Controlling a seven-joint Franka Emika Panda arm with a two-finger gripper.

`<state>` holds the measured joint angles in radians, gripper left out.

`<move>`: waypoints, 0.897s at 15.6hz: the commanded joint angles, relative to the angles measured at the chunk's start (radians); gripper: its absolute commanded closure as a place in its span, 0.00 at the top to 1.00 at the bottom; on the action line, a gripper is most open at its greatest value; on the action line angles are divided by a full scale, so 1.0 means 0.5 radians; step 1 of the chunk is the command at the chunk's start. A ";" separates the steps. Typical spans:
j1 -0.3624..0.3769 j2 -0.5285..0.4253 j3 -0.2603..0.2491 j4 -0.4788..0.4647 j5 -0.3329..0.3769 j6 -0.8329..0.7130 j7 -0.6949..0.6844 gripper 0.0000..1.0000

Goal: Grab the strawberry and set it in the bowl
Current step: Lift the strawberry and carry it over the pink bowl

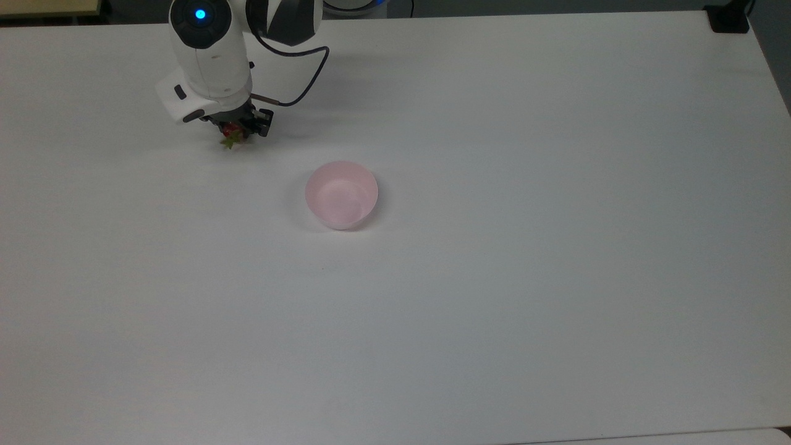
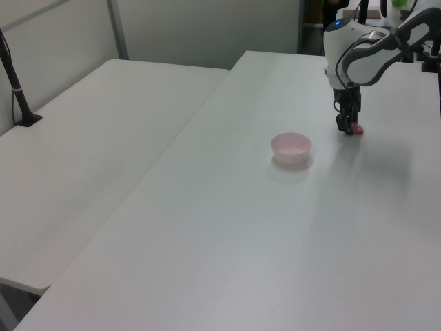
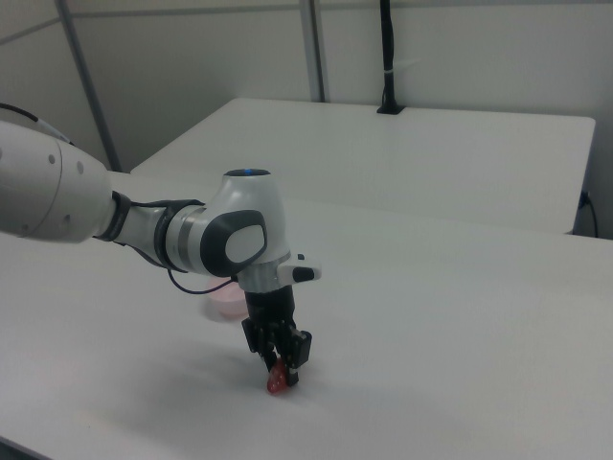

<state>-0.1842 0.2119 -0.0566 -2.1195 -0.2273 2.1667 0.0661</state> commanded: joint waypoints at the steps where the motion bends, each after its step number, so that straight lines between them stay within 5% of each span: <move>1: -0.009 -0.046 -0.003 0.029 0.000 0.002 0.030 0.32; 7: 0.166 -0.074 0.012 0.434 0.307 -0.296 0.040 0.33; 14: 0.408 0.012 0.012 0.484 0.445 -0.042 0.422 0.33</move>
<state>-0.0114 0.1882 -0.0436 -1.8861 -0.0383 2.0728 0.1919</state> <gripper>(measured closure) 0.590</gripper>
